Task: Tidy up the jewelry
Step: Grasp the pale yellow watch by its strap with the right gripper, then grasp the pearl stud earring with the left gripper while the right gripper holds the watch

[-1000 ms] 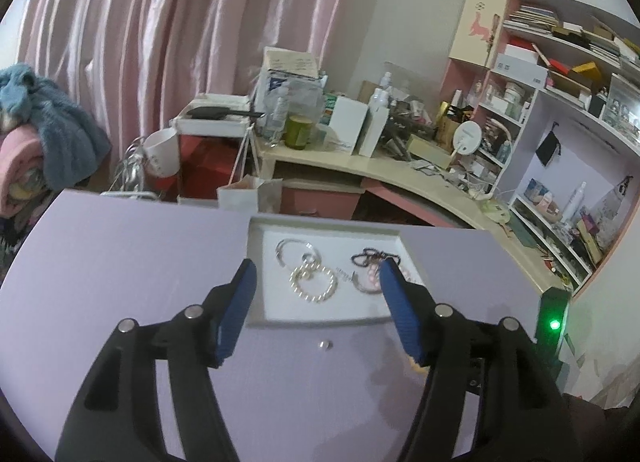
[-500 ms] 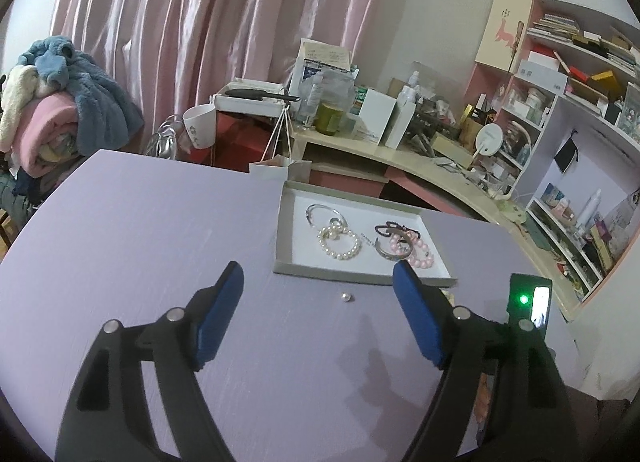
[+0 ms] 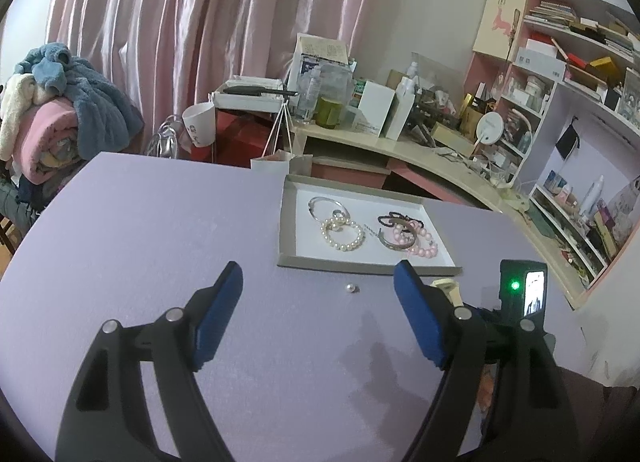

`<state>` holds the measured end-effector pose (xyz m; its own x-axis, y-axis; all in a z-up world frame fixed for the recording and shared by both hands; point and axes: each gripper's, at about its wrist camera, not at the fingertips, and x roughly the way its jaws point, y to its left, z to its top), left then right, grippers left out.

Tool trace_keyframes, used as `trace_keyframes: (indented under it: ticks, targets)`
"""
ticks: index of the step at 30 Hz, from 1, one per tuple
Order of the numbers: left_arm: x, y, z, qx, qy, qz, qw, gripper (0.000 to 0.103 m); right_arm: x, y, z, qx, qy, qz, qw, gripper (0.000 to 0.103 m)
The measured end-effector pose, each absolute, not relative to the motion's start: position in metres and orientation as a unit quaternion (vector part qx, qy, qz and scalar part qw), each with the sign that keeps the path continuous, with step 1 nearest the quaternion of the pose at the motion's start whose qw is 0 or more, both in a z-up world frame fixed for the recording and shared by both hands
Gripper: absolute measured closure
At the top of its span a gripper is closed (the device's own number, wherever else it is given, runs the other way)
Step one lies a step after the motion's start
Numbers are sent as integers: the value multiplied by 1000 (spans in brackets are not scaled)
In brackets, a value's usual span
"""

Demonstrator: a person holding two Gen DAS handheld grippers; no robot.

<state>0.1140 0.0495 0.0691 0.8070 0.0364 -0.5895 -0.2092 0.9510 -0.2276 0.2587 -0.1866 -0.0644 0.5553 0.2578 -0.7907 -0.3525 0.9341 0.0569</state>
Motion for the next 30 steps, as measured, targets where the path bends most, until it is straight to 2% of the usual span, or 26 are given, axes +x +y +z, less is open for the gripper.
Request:
trace_keyframes:
  ticks: [5,22,27,30]
  targets:
    - [125,47,55,-145,314,57,936,19,248,-196,-54,-27,433,187,882,68]
    - [215,8,-30,-120,397,22,910,19,243,-223,-10,23,386,194,902,68]
    - [233,11,-46,-133,409,38,902,32,253,-225,-8,35,387,194,901,68]
    - [244,7,-54,-118,417,49,900,45,260,-225,-9,42,391,195,898,68]
